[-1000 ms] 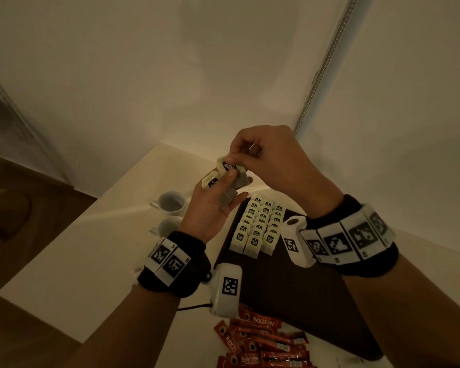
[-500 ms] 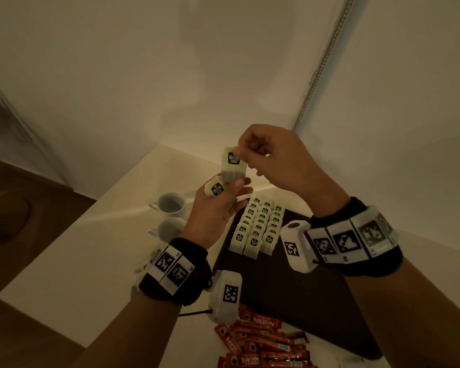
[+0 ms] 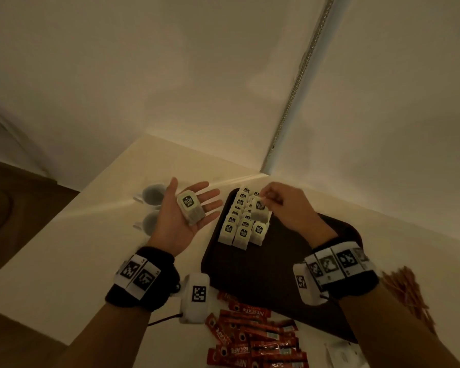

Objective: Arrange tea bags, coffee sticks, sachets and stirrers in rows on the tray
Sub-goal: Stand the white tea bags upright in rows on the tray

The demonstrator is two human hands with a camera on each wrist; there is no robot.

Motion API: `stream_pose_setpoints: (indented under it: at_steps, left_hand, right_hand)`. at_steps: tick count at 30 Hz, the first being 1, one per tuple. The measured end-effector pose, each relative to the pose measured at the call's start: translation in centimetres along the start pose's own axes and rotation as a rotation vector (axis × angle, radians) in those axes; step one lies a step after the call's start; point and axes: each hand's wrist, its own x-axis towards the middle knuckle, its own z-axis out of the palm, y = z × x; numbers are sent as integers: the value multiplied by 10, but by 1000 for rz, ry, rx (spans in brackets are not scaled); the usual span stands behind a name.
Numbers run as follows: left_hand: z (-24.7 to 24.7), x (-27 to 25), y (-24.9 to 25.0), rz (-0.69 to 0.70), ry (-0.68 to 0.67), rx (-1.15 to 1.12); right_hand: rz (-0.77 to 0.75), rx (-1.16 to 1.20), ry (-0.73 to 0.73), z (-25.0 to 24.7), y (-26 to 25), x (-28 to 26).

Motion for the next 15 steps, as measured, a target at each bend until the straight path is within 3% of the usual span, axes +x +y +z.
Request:
stream_pose_setpoints:
  at_steps: [3, 7, 15]
  left_hand:
    - [-1, 2, 2, -21, -15, 3]
    - [-3, 5, 1, -37, -14, 23]
    - [-6, 11, -3, -62, -3, 24]
  right_hand:
    - [187, -78, -167, 24, 43, -6]
    - [330, -84, -307, 51, 80, -10]
    - [434, -58, -168, 73, 105, -4]
